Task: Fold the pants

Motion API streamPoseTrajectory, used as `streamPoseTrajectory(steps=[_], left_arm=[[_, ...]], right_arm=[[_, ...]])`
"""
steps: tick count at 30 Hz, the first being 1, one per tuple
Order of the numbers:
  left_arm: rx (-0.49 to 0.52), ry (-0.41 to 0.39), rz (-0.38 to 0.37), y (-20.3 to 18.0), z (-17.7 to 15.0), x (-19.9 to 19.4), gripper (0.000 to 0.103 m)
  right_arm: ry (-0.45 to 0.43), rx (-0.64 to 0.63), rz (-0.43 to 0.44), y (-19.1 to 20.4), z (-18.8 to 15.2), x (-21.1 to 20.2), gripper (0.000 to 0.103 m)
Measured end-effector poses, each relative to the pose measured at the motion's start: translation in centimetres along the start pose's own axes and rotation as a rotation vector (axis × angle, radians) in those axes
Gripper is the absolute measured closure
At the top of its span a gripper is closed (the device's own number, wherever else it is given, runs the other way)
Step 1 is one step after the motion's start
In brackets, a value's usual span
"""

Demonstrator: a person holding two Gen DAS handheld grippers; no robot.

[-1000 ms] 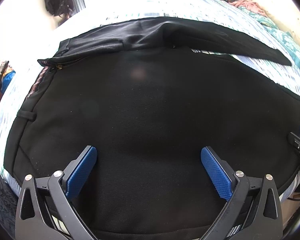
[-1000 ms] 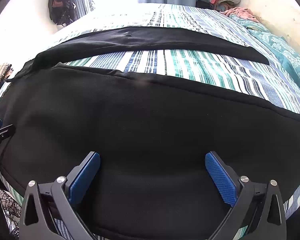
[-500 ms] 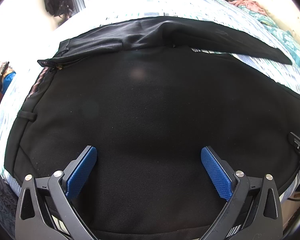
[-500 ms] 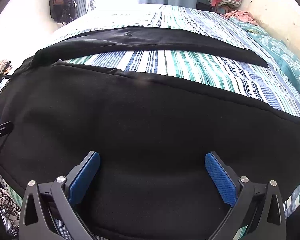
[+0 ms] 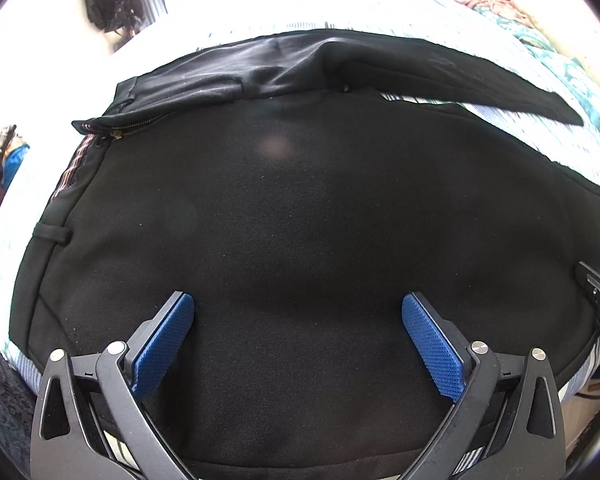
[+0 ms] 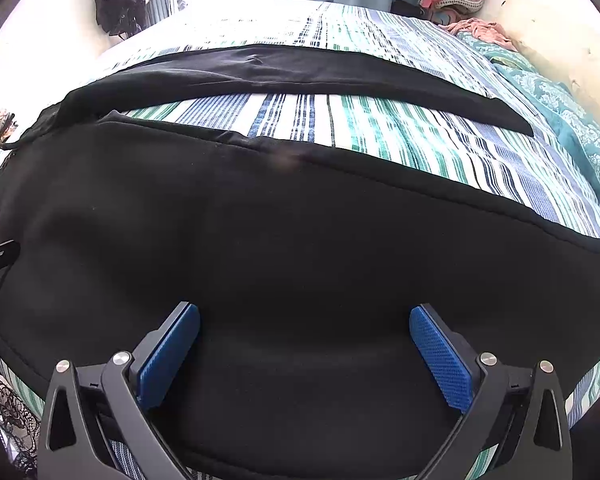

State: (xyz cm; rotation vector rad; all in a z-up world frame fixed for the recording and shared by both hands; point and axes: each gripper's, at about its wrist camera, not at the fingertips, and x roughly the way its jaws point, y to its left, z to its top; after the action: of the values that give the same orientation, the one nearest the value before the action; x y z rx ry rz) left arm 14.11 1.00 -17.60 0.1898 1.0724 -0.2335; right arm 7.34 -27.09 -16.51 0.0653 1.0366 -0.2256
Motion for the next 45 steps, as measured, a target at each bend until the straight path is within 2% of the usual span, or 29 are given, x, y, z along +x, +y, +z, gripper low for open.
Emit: streamPoseTrajectory(steps=[8,12,14,16,18,21,24,26,27,29,31,34,35,37,39,41,45], left_arm=[[-0.004,-0.013,-0.001,0.0,-0.2,-0.1,0.0],[-0.04,0.02,-0.044,0.9,0.7,-1.0,0.001],[-0.088,-0.008,-0.078,1.8,2.0,-2.4,0.001],[-0.133,-0.092,-0.08,2.9,4.2,-4.1,0.001],[-0.173,-0.141,-0.071,3.9,7.2,-4.5,0.001],[-0.222,-0.142,-0.056,5.0,11.7,-2.4,0.001],[-0.226,-0.15,0.024,5.6,14.0,1.2,0.001],[-0.222,-0.065,0.106,6.1,14.1,5.2,0.001],[-0.219,-0.037,0.122,6.3,13.4,6.9,0.0],[-0.21,-0.143,0.109,6.5,11.9,6.9,0.0],[-0.199,-0.136,0.129,6.4,11.8,7.1,0.0],[-0.196,-0.147,0.142,6.1,11.6,7.3,0.0],[-0.192,-0.149,0.15,6.0,11.5,7.4,0.001],[-0.184,-0.153,0.164,5.7,11.6,7.8,0.001],[-0.184,-0.16,0.168,5.7,11.6,8.1,0.001],[-0.183,-0.168,0.171,5.7,11.6,8.1,0.001],[-0.181,-0.177,0.179,5.6,11.5,8.2,0.001]], right_arm=[[0.005,0.004,0.001,0.0,0.0,0.0,0.0],[-0.01,0.034,0.052,-0.8,0.1,-0.6,0.0],[0.014,0.045,0.077,-1.7,0.9,-1.6,0.0],[-0.06,0.106,0.116,-3.9,1.6,-3.5,0.0],[-0.133,0.165,0.156,-7.0,2.7,-4.9,0.0],[-0.126,0.189,0.149,-12.6,6.0,-4.2,0.0],[-0.131,0.243,0.107,-19.7,10.1,-2.9,0.0],[-0.106,0.243,0.054,-24.1,13.4,-1.3,0.0],[-0.086,0.235,0.033,-26.1,15.1,-0.3,0.0],[-0.034,0.221,0.017,-29.8,18.5,2.0,0.0],[0.024,0.224,0.022,-33.3,21.7,4.8,0.0],[0.038,0.241,0.02,-36.7,26.4,8.2,0.0],[0.055,0.253,0.015,-37.5,27.7,9.6,0.001],[0.099,0.268,0.019,-38.3,29.9,12.3,0.009],[0.154,0.262,0.02,-38.4,31.5,15.4,0.029],[0.198,0.253,-0.012,-38.5,32.3,17.9,0.038],[0.164,0.272,-0.02,-38.8,33.0,20.5,0.039]])
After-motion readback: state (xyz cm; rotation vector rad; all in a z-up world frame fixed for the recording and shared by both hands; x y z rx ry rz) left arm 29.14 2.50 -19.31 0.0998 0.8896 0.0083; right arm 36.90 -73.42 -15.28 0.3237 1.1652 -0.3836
